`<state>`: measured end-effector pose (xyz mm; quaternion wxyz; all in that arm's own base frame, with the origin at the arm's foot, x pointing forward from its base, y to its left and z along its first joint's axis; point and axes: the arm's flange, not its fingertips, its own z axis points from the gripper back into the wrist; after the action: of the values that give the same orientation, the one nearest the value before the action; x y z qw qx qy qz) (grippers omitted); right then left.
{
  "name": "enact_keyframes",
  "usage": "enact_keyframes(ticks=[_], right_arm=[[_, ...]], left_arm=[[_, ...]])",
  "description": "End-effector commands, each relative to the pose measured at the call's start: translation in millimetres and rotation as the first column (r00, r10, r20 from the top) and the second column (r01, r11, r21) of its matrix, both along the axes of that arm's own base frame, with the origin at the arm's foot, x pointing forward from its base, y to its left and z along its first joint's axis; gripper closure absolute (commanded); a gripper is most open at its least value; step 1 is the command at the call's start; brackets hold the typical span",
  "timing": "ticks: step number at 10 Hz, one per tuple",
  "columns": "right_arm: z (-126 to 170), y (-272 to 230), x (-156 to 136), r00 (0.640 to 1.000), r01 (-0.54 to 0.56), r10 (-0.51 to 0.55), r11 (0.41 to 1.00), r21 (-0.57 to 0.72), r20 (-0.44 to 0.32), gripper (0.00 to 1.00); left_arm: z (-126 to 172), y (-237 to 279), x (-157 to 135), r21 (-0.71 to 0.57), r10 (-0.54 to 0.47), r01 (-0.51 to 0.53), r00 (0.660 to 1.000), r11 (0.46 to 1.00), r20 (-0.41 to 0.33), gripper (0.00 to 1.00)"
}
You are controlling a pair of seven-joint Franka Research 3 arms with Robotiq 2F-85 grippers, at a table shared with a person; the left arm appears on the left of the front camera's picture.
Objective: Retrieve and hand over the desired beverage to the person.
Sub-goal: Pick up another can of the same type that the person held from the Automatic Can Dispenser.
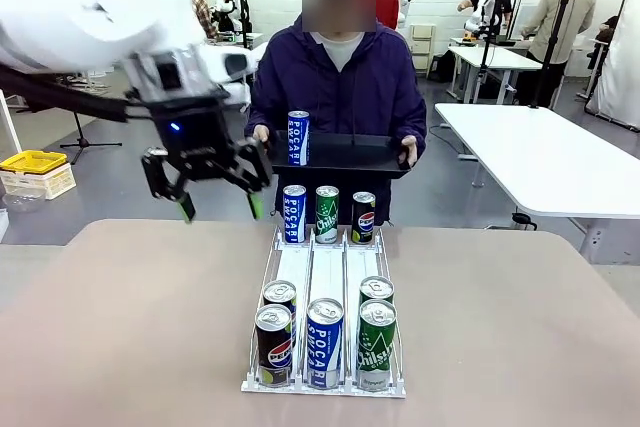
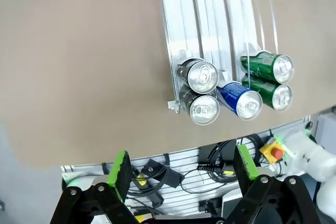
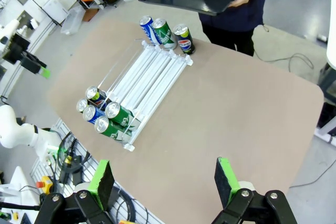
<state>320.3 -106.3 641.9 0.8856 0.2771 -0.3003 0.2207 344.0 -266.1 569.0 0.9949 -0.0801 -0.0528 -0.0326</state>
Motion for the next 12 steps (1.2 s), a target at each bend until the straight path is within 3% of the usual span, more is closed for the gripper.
enact_keyframes(ticks=[1,4,6,12], right_arm=[[-0.5,-0.5,1.3,1.000,-0.016,0.016,1.000,0.022,0.007,0.00],[-0.5,-0.5,1.3,1.000,-0.016,0.016,1.000,0.022,0.007,0.00],[-0.5,-0.5,1.3,1.000,-0.016,0.016,1.000,0.022,0.007,0.00],[-0.5,-0.5,1.3,1.000,-0.016,0.016,1.000,0.022,0.007,0.00]], left_arm=[[-17.5,-37.5,2.1,0.062,0.051,-0.050,0.999,0.997,-0.008,0.00],[-58.4,-58.8,5.1,0.100,0.058,-0.057,0.998,0.993,-0.012,0.00],[-83.1,-67.2,4.8,0.149,-0.013,0.018,0.999,0.989,-0.036,0.00],[-118.1,-75.0,3.5,0.132,-0.085,0.093,0.994,0.987,-0.065,0.00]])
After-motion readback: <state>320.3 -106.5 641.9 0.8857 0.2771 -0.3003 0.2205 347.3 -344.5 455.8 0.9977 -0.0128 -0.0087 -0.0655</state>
